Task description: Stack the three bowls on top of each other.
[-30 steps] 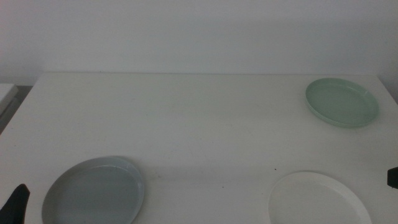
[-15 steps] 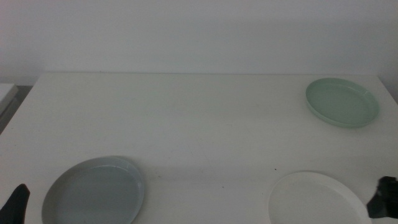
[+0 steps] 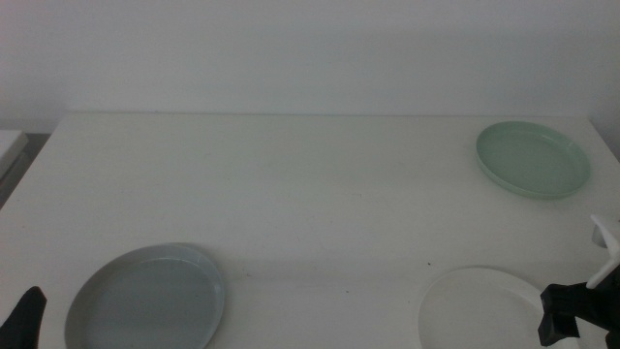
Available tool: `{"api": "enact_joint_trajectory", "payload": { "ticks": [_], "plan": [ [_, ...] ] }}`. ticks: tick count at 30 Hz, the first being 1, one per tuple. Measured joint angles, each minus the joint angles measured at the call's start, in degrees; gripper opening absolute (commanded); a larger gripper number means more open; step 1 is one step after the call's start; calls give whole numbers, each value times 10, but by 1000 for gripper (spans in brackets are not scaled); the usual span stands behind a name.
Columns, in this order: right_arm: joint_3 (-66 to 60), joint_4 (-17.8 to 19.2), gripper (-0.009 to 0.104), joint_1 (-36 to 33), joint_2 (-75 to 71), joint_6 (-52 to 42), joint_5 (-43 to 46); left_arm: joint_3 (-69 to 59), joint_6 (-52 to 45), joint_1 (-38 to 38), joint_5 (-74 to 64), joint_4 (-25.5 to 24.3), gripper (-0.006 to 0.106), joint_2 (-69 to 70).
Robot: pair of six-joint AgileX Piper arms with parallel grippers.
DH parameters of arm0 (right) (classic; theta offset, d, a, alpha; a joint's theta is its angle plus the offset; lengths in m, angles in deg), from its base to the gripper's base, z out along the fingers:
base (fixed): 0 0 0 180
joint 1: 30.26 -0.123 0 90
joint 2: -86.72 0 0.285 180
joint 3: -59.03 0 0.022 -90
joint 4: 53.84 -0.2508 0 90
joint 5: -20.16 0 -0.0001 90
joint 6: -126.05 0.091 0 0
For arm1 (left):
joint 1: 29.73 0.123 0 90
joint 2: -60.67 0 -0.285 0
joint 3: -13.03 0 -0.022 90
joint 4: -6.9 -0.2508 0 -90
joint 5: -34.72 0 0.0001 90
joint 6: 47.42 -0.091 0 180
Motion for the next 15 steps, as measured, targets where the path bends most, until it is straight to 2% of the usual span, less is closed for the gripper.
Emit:
{"api": "enact_joint_trajectory", "payload": {
  "ticks": [9, 15],
  "plan": [
    [1, 0, 64, 0, 49, 2, 27, 0, 0, 0, 0, 0, 94, 0],
    [2, 2, 49, 0, 73, 4, 30, 0, 0, 0, 0, 0, 94, 0]
  ]
}}
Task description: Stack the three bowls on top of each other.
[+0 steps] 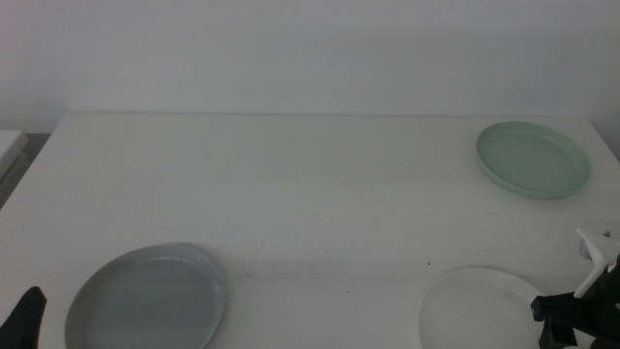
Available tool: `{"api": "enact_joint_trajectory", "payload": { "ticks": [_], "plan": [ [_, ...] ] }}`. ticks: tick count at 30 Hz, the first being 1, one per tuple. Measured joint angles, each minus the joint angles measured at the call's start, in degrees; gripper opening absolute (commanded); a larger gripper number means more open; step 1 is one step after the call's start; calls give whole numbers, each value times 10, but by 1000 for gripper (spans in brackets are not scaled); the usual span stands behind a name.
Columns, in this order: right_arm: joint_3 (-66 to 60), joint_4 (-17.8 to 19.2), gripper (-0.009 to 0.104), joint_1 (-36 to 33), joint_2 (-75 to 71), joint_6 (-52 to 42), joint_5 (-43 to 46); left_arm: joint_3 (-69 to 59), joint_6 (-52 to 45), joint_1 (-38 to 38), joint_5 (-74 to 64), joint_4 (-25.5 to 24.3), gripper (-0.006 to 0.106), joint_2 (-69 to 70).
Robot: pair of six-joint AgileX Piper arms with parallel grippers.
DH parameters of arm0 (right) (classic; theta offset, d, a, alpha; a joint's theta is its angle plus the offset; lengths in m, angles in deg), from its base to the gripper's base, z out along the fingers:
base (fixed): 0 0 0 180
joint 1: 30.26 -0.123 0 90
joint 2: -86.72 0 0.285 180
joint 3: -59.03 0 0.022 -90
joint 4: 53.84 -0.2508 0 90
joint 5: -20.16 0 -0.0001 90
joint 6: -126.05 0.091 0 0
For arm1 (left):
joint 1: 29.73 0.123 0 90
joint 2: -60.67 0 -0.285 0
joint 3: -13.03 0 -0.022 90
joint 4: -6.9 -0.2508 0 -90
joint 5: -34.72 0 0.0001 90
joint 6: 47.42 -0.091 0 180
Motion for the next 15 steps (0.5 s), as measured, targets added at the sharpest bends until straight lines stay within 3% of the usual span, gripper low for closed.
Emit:
{"api": "enact_joint_trajectory", "payload": {
  "ticks": [15],
  "plan": [
    [3, -1, 15, 0, 3, 1, 2, 0, 0, 0, 0, 0, 94, 0]
  ]
}}
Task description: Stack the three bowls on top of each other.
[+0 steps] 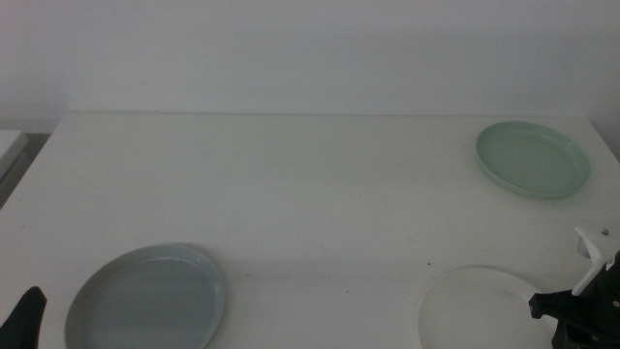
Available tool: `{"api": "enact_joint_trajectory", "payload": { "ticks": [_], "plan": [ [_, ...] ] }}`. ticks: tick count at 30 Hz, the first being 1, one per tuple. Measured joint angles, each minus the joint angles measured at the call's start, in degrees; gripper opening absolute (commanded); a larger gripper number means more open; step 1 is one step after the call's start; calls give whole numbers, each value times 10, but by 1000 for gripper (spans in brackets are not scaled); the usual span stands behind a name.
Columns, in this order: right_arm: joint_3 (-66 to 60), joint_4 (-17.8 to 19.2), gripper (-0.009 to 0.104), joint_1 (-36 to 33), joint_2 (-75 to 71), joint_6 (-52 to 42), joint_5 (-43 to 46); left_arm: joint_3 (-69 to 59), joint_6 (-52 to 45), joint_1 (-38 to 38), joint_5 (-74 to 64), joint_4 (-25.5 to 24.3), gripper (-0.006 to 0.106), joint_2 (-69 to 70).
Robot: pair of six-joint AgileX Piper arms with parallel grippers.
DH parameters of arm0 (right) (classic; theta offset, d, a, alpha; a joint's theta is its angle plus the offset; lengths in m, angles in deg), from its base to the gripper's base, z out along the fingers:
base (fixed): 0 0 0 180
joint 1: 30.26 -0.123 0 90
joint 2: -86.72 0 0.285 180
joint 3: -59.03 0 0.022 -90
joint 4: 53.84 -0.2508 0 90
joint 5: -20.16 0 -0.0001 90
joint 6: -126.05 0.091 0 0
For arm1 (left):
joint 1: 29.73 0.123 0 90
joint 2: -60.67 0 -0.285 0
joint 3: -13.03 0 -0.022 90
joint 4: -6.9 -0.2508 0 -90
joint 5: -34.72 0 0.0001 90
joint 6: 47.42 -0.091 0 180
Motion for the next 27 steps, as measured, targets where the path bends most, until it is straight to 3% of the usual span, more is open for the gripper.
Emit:
{"api": "enact_joint_trajectory", "payload": {
  "ticks": [5, 11, 17, 27],
  "plan": [
    [0, 0, 11, 0, 0, 0, 3, 0, 0, 0, 0, 0, 94, 0],
    [1, 0, -2, 0, 0, -2, 1, 0, 0, 0, 0, 0, 94, 0],
    [14, 0, -2, 0, 0, -4, -21, 0, 0, 0, 0, 0, 94, 0],
    [230, -11, -2, -46, 18, 9, -107, 0, 0, 0, 0, 0, 94, 0]
  ]
}}
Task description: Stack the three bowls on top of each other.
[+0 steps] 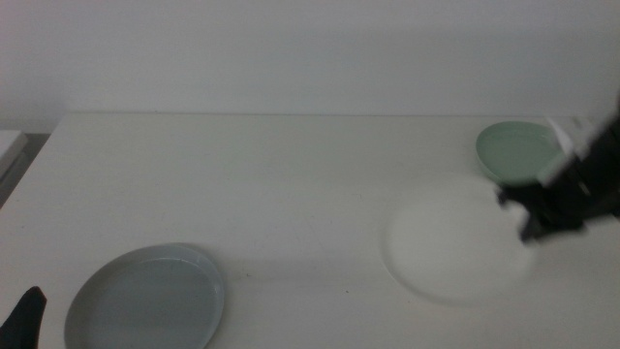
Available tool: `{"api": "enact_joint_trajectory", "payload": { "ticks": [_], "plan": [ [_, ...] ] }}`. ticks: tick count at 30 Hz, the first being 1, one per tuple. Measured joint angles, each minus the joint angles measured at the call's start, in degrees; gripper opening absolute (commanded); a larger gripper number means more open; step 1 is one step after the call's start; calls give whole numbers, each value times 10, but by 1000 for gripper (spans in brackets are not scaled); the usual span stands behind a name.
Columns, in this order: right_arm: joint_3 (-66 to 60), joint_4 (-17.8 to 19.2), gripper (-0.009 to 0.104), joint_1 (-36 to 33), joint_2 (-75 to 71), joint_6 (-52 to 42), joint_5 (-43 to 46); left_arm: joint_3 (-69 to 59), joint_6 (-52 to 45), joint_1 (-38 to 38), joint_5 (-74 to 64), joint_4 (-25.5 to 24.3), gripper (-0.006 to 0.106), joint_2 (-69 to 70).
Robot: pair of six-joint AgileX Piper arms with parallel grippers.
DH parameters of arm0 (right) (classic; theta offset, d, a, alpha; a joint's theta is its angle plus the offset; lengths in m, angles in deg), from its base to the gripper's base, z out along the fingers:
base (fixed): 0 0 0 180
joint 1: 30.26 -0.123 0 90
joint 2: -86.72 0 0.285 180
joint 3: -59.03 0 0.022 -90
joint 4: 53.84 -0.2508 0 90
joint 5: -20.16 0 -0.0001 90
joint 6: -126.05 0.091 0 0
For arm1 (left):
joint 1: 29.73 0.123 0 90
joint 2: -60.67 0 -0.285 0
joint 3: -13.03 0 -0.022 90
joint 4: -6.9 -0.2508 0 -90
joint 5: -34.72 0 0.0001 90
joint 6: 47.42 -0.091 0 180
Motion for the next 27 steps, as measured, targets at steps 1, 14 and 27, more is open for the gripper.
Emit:
{"api": "enact_joint_trajectory", "payload": {
  "ticks": [1, 14, 27],
  "plan": [
    [31, -5, -2, -13, 9, 0, -7, 0, 0, 0, 0, 0, 94, 0],
    [350, -64, -2, -157, 258, 0, -64, 0, 0, 0, 0, 0, 94, 0],
    [403, -73, 11, -172, 350, 0, -85, 0, 0, 0, 0, 0, 94, 0]
  ]
}}
